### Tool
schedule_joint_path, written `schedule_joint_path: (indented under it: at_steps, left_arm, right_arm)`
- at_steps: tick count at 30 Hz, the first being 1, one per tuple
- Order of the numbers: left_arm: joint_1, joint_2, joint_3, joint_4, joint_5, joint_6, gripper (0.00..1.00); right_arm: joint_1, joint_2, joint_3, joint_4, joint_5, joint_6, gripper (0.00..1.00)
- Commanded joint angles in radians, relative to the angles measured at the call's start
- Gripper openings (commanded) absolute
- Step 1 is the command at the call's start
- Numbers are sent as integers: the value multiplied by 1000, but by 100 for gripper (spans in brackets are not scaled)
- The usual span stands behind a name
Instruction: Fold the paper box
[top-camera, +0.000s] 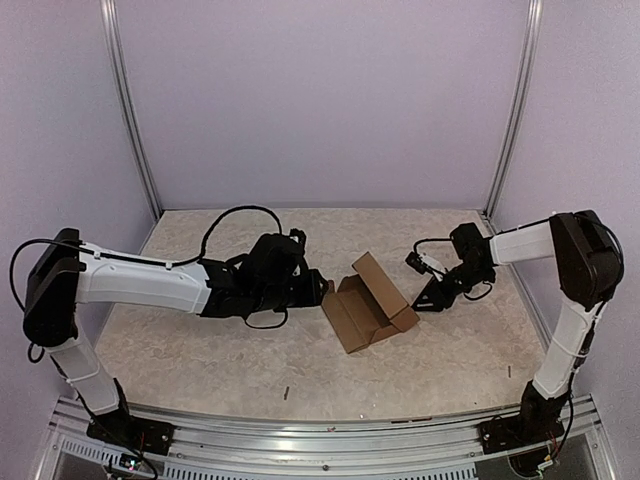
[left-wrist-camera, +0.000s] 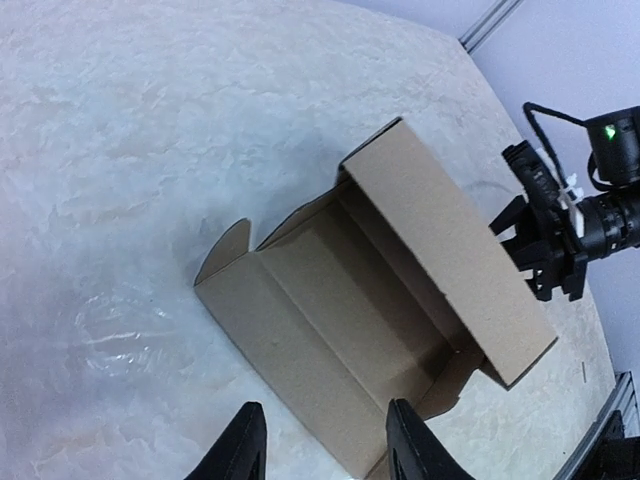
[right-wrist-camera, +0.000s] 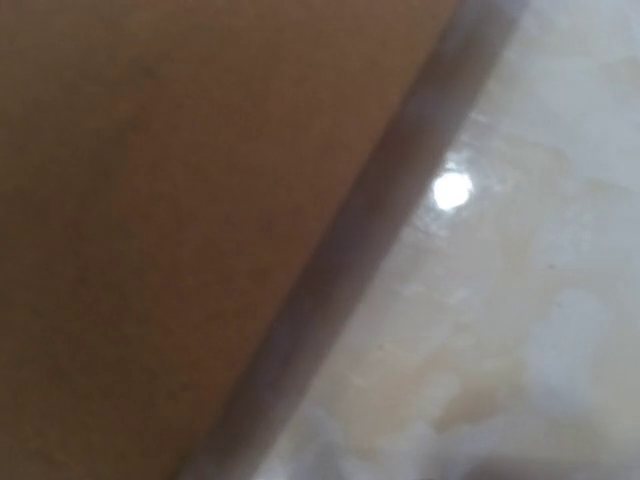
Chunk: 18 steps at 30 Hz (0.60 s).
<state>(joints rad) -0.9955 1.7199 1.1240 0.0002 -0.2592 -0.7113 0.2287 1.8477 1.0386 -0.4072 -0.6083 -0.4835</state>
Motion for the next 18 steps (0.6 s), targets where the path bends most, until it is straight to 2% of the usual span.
schedule_joint_path:
  at_steps: [1, 8, 11, 18]
  left_arm:
    - [0, 15, -118, -80, -42, -120, 41]
    - [9, -6, -229, -56, -24, -197, 41]
    - [47, 13, -224, -34, 65, -197, 42]
    - [69, 113, -202, 75, 182, -234, 41]
  right_arm:
    - [0, 1, -6, -16, -14, 0, 38]
    - [1, -146, 21, 5, 36, 59, 41]
    - [22, -221, 25, 30, 63, 80, 44]
    - [208, -239, 1, 4, 112, 27, 45]
